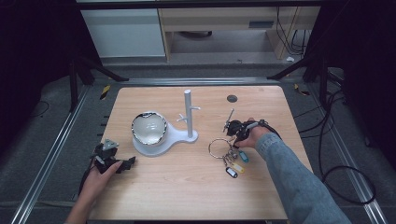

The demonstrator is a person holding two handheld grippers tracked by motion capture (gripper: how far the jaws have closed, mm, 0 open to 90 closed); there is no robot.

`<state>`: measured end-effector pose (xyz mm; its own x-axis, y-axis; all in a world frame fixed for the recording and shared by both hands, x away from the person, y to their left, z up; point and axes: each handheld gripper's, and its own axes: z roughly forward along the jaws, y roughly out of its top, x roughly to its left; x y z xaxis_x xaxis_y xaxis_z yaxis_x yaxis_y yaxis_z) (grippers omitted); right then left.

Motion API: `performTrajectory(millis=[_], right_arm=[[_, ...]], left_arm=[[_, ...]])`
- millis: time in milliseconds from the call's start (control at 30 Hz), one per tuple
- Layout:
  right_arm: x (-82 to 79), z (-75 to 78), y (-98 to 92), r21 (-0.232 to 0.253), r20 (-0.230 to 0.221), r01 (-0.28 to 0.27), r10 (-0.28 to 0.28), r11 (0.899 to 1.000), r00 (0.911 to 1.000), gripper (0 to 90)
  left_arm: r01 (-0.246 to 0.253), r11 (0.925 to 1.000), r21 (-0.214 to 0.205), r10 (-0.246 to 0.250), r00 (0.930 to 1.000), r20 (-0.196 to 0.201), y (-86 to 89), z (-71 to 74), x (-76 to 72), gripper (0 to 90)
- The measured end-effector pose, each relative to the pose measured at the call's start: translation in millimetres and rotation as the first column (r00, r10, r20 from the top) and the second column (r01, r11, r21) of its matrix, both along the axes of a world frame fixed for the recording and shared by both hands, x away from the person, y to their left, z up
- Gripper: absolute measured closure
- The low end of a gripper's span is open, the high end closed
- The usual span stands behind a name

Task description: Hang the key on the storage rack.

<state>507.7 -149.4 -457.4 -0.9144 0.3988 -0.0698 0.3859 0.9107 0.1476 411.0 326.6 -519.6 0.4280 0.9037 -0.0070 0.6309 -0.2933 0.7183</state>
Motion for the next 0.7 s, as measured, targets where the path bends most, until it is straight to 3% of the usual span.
performTrajectory(millis=[433,700], right_arm=[[-0.4,-2.2,7.8,-0.047,-0.017,-0.011,0.011,0.999,0.9998,88.5],[-2.3,9.6,7.9,-0.028,-0.022,-0.005,0.004,1.000,0.9997,88.6]], left_arm=[[-0.002,1.0000,-0.003,0.002,1.0000,0.001,-0.3,-0.1,0.0,0.0],[0.000,1.0000,0.000,0.000,1.0000,0.000,0.0,0.0,0.0,0.0]])
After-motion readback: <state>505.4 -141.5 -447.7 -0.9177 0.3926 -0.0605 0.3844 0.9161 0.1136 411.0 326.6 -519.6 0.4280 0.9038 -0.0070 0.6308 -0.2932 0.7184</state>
